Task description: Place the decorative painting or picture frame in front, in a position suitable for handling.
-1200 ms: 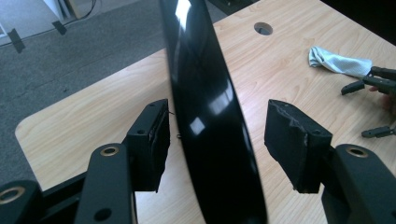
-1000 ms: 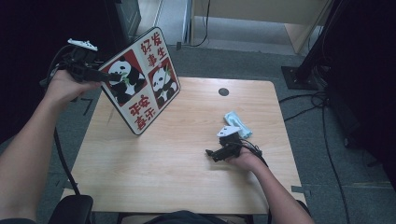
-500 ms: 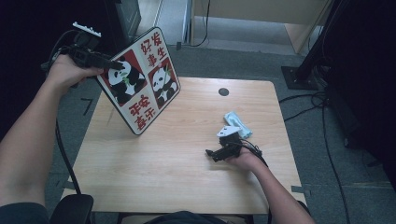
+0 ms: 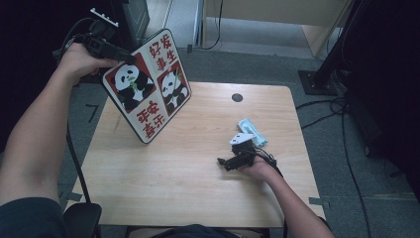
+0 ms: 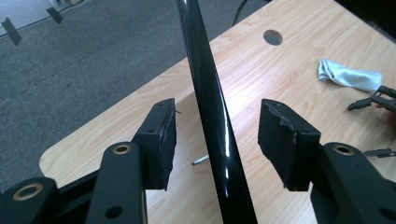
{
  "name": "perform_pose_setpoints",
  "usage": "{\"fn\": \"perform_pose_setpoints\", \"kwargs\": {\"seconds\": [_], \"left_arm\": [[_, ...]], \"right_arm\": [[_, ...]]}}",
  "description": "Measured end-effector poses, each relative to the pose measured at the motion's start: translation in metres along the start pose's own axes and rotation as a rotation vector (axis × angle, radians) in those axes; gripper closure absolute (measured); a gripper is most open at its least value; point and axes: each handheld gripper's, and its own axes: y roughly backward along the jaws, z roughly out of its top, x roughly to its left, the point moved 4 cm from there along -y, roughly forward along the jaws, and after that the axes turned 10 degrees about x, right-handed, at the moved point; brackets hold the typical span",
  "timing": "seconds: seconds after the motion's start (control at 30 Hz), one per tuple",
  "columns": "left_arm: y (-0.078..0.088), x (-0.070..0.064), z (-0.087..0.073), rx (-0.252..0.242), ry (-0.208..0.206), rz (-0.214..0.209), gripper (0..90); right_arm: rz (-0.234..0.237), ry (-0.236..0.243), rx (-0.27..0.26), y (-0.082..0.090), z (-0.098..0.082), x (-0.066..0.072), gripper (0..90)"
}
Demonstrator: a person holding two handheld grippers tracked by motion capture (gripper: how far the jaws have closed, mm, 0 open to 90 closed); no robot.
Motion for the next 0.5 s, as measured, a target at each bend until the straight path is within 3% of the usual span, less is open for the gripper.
{"fn": "perform_pose_setpoints", "kwargs": {"seconds": [0.27,0.5], "left_arm": [[-0.016,0.004,0.022,0.066,-0.014,-0.009,47.5],[-0.031,0.006,0.029,0.146,0.011,-0.043,59.8]], "right_arm": [[-0.011,-0.011,-0.001,0.0,0.0,0.001,0.0],[-0.009,-0.015,-0.001,0.001,-0.001,0.003,0.0]]}}
